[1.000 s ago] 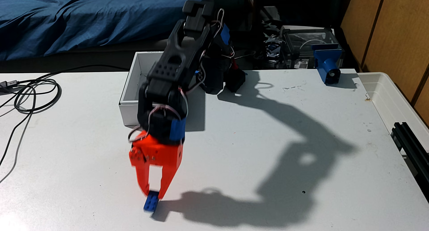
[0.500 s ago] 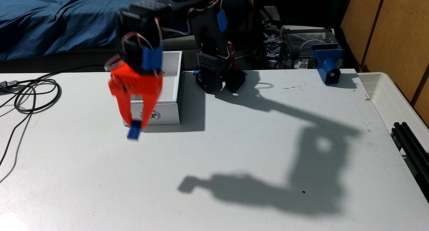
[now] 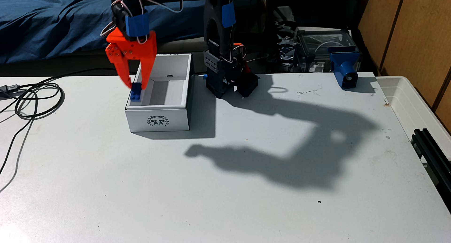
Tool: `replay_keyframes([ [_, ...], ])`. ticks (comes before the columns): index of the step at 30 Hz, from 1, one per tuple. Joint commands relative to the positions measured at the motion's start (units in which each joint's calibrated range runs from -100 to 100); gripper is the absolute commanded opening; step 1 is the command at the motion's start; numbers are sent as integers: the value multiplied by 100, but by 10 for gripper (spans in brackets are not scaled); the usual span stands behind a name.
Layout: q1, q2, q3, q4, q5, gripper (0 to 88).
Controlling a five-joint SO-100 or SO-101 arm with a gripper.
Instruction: Grab the blue brick and place in box
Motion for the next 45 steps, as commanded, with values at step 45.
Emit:
replay_keyframes([
  [45,-968,-3506,2832,-1181,1056,262],
])
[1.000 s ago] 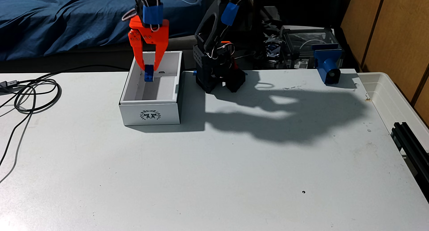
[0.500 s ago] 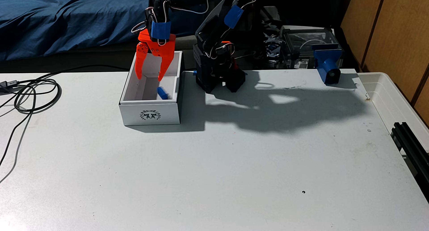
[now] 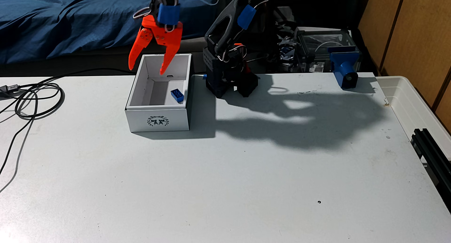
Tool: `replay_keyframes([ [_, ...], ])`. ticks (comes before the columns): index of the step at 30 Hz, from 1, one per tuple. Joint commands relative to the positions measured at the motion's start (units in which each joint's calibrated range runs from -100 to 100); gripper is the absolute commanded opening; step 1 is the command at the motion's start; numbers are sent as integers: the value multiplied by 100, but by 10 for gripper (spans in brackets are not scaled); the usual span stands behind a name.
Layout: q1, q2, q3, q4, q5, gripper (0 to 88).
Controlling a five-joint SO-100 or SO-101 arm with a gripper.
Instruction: Grab the blue brick and place in box
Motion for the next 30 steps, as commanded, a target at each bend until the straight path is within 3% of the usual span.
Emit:
replay_keyframes([
  [1,-1524,-77,-672,31,-13,262],
  [9,-3663,-145,-707,-822,45,269],
  [14,-4510,-145,-601,-1080,50,270],
  [23,-5268,-162,-157,-2097,56,265],
  [30,-5543,-610,402,-2132,61,270],
])
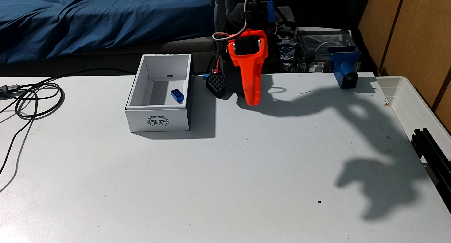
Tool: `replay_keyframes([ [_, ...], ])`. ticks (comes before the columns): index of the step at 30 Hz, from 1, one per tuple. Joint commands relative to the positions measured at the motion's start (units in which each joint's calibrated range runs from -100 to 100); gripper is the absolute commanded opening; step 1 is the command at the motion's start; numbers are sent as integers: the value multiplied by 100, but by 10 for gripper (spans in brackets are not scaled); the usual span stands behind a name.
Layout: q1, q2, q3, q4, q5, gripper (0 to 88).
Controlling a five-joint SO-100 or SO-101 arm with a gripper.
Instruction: Grab the blue brick and place in box
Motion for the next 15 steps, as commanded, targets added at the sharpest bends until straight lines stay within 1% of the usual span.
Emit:
replay_keyframes([
  [1,-126,-737,400,-85,35,270],
  [8,-379,-3291,1900,-85,50,263],
  [11,-305,-3798,2583,-136,82,268],
  [15,386,-3714,3187,-808,419,263],
])
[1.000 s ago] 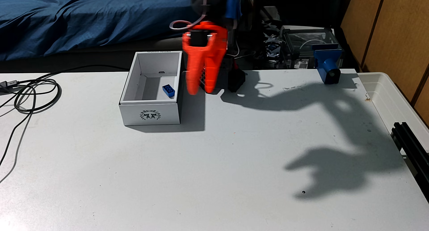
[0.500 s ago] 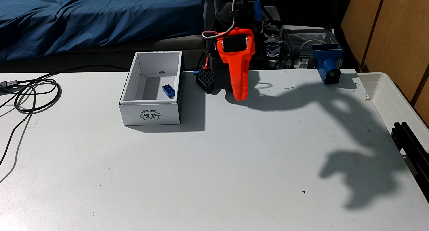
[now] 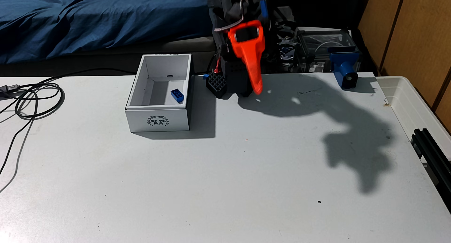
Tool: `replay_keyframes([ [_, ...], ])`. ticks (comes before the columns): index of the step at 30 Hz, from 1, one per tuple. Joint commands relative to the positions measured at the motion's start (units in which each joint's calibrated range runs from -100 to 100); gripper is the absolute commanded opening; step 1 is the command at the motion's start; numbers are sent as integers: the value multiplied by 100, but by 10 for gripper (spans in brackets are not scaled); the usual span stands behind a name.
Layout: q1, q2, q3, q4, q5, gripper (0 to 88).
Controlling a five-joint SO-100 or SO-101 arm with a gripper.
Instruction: Grab the blue brick and place in box
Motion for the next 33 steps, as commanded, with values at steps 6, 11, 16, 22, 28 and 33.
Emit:
replay_keyframes([
  [6,1174,62,769,-1085,434,263],
  [11,1330,3,937,-1128,445,263],
  [16,1419,-14,1434,-1688,382,262],
  [22,1434,-23,1496,-2231,371,262],
  [28,1389,-133,1319,-2162,171,262],
  [33,1382,-927,1532,-2128,171,262],
])
